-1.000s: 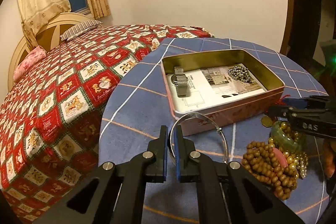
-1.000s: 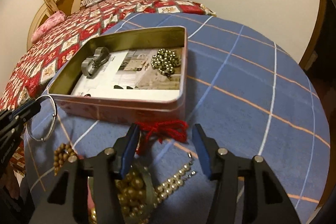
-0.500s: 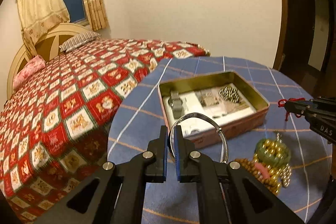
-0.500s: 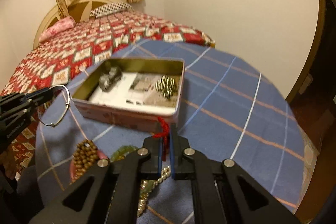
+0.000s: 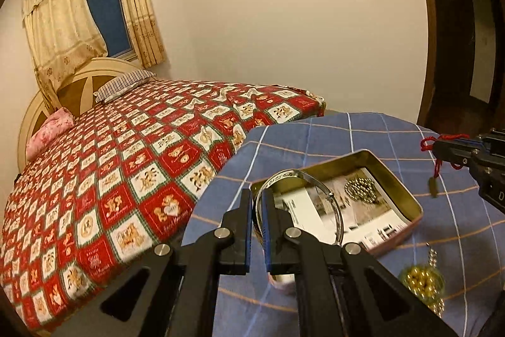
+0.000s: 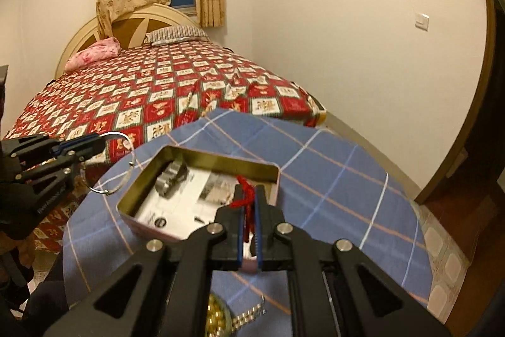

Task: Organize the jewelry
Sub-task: 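Lower the bangle and red string into the tin and open both grippers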

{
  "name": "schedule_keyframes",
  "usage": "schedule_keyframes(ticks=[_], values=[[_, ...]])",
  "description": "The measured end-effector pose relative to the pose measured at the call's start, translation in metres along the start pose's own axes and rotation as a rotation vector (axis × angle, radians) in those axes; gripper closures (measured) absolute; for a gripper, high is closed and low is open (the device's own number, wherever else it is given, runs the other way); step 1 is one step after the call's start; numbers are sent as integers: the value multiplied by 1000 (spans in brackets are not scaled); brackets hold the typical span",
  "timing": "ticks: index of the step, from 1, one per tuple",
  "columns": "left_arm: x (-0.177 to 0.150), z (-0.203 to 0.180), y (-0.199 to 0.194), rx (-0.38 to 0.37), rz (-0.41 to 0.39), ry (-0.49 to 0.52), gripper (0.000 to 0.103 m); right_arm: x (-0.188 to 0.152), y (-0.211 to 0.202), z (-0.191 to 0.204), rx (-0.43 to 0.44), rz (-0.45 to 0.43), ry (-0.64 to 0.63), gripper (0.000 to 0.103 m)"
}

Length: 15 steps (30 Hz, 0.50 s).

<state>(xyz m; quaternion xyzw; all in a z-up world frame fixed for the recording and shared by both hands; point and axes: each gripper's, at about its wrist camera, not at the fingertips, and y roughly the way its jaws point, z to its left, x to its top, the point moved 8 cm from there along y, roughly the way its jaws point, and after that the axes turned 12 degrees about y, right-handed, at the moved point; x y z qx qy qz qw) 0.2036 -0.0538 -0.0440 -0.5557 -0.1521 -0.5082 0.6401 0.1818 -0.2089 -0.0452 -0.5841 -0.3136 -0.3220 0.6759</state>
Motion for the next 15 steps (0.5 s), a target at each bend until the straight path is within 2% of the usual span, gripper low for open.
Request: schedule_keyframes(ticks=[6,15], values=[[11,-1,20,13,12,16,98,8,20,9,-4,3,-33,96],[9,-8,51,4,53,22,98,7,54,15,4,34,-56,96]])
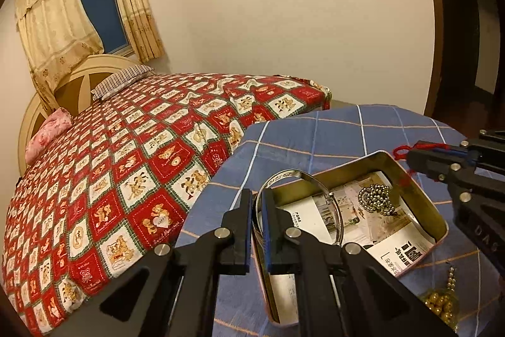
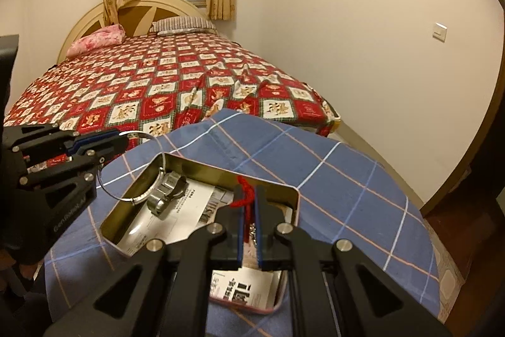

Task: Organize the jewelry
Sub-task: 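Lower the bangle and red string into the tin and open both grippers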

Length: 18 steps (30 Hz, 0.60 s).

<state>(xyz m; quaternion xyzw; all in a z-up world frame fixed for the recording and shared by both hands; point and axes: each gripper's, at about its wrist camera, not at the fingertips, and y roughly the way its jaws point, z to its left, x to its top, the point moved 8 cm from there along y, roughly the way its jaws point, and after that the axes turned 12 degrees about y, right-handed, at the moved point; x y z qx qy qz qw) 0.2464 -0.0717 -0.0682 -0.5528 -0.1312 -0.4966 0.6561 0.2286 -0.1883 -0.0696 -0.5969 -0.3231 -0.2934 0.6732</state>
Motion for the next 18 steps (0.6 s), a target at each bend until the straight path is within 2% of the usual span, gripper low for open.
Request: schedule_keyframes(ticks=[13,18], values=[[-13,-5,32,-4,66,5,97,-9,27,-1,-17,44,-19,96],[-18,-7,40,-15,86,5,91,-14,33,-6,-45,46,-36,92]])
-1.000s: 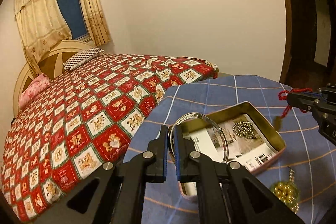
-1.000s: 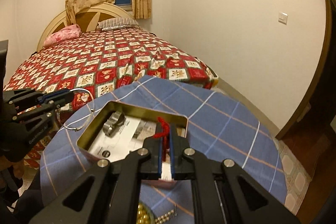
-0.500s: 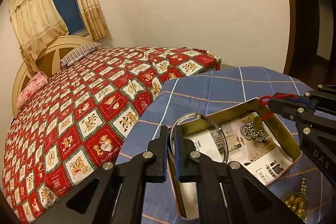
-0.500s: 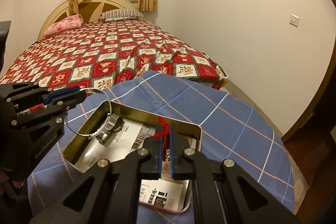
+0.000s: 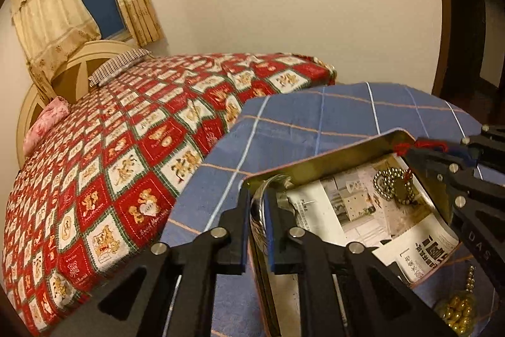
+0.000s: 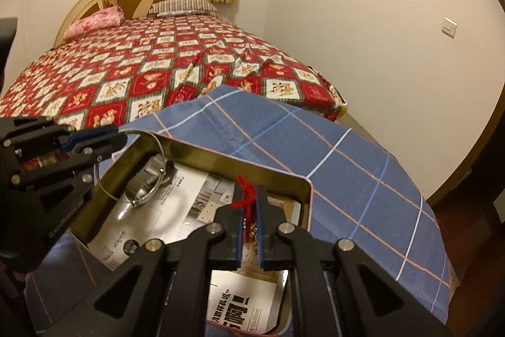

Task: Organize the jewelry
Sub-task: 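Lower the bangle and red string into the tin and open both grippers, then withdraw both grippers from the tin toward the remaining jewelry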

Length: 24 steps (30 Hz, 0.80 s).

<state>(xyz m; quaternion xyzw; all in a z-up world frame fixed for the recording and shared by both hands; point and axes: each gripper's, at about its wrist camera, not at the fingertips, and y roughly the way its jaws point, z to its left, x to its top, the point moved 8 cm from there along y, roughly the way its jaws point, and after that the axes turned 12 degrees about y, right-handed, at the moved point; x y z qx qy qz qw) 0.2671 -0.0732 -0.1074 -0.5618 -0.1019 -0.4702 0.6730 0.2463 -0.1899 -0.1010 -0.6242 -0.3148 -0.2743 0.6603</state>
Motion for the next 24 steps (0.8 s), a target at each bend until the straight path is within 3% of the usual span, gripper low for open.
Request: schedule_keyframes(ticks=[1,2,3,4,6,13,24], values=[[0,-1,-1,9,1,12,81,-1,1,-3,-14,-2,3,83],[1,-1,-2,25,-6,21,70,-2,1,-6,-15,5,13,64],[1,-1,-4,39,-15,22,41,-3,2,-8,-15,6,19,54],[3,2,-9,65,-35,19,22,-4,1,-11,-21,2,23,44],[4,4,-16,69,-67,17,21,-8,-1,-16,-27,9,29,44],[-3,7,-27,71,-56,-8,21,-20,-15,-36,-60,11,89,43],[-42,-5,-58,56,-42,-15,21,-47,-46,-43,-60,19,124,39]])
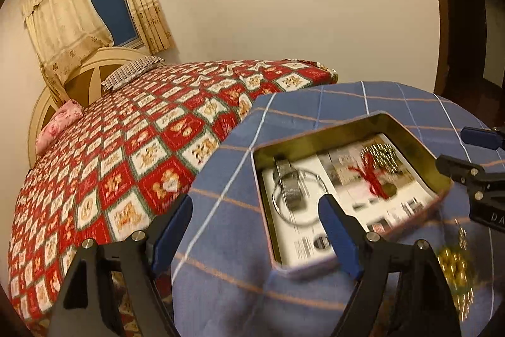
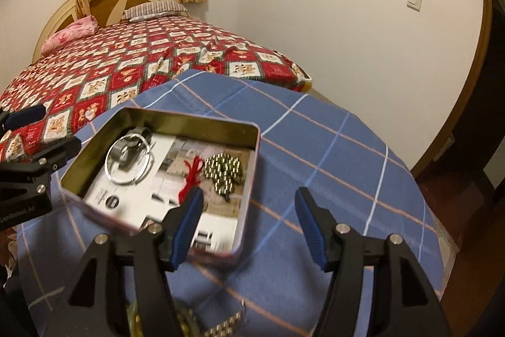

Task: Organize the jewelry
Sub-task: 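Withdraw both grippers from the tin toward the remaining jewelry, then grasp the wooden bead bracelet with the left gripper while the right gripper grasps the green jade bangle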

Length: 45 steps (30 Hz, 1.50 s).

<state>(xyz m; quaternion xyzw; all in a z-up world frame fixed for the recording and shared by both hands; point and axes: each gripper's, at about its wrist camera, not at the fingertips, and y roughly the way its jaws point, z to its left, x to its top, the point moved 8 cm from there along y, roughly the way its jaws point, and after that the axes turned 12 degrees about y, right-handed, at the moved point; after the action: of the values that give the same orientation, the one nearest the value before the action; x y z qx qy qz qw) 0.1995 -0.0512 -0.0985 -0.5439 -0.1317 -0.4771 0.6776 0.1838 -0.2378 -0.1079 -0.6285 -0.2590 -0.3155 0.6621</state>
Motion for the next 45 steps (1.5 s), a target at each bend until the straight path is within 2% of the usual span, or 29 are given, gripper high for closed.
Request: schedule_keyframes(ticks=[4,8,13,20,26,27,28,29,32,34,41,45], values=[[-25,-8,-17,-15,21,-14,21,-19,-14,-3,-3,9,12,38],[-46,-29,-39,-70,24,-29,21,-43,-29,-5,-4,20,28,38],[-58,-53,-49,-110,33,-16,21,-69,-43,-6,-11,28,48,38],[-57,-81,-48,-148,40,19,22,-83,-46,-5,-11,42,49,38],[-64,-93,-34,-197,72,18,44,-86,-48,-1,-4,30,44,36],[-63,-93,-34,-206,70,15,52,-87,-47,-1,-3,30,45,36],[-61,-95,-34,-218,66,18,72,-87,-46,-1,-1,30,47,36],[-60,-99,-36,-236,64,26,86,-88,-46,-2,-1,30,51,35],[-59,-103,-40,-268,50,31,90,-88,-46,-4,3,33,61,35],[-57,-98,-46,-257,33,28,97,-88,-46,-5,2,33,67,35],[-34,-62,-81,-235,-75,-35,97,-86,-48,-7,19,30,90,35],[-37,-50,-79,-217,-74,-55,97,-86,-43,-1,30,47,79,35]])
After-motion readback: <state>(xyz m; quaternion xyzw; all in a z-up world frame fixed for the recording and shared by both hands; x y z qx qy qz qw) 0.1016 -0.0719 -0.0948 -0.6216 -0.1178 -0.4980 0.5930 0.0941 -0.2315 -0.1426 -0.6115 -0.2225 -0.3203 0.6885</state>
